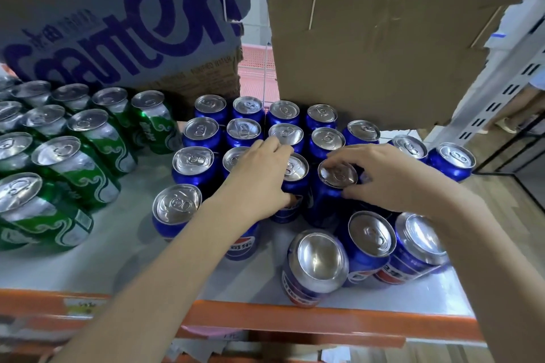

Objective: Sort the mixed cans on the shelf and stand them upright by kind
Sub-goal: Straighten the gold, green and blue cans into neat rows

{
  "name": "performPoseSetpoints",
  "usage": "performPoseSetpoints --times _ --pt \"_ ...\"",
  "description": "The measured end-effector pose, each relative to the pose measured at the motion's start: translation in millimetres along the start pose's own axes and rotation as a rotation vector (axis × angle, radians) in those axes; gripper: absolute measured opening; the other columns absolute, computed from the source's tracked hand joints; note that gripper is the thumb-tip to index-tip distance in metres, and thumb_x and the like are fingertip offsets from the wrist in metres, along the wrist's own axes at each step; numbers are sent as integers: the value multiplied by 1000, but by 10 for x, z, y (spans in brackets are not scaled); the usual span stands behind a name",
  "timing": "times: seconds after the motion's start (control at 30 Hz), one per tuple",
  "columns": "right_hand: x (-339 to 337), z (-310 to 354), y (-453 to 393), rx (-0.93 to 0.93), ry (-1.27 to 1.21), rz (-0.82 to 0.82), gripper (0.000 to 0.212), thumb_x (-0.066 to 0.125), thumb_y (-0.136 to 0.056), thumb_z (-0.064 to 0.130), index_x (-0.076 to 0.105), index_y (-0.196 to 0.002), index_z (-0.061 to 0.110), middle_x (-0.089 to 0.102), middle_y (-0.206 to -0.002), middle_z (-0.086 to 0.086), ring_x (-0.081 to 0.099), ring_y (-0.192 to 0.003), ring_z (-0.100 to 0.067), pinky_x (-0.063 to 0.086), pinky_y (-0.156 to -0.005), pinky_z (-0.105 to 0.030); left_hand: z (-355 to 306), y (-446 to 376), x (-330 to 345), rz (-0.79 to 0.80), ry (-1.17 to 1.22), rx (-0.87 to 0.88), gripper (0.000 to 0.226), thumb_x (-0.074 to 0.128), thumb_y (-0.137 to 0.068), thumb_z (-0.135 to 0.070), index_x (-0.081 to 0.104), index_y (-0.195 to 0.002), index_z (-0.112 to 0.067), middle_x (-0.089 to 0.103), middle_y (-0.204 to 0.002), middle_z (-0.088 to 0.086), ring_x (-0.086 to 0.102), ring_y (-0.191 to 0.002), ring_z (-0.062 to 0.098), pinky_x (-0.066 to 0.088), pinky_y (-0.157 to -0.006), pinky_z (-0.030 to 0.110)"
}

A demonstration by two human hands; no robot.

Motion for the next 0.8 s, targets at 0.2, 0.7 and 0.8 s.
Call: performPoseSetpoints --times 0.2,0.7,0.8 --pt "0 0 33 174 114 -242 61 61 -77 59 49 -121 19 46 -105 1 49 -86 -19 39 -69 -30 18 55 -29 -32 94 -21 68 71 -78 -38 43 -135 -15 39 -131 -3 34 -121 14 28 -94 21" --pt "44 -37 8 198 184 -285 69 58 -74 66 45 -119 15 45 -108 -1 47 -95 -21 36 -72 -28 76 112 -20 -121 157 -35 73 68 -82 -37 34 -143 -17 42 -133 -5 35 -123 12 24 -95 17" --pt "77 9 -8 114 43 -204 56 66 -80 48 44 -122 17 46 -111 0 46 -93 -18 35 -73 -26 73 105 -8 -118 150 -32 73 68 -82 -37 34 -144 -17 41 -134 -5 35 -123 12 25 -95 18"
Point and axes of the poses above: each hand's wrist, its own y-axis away from the middle knuckle, its own x-axis out of the palm, z = x × y, the point moved 8 cm from there along -y, towards the middle knuckle
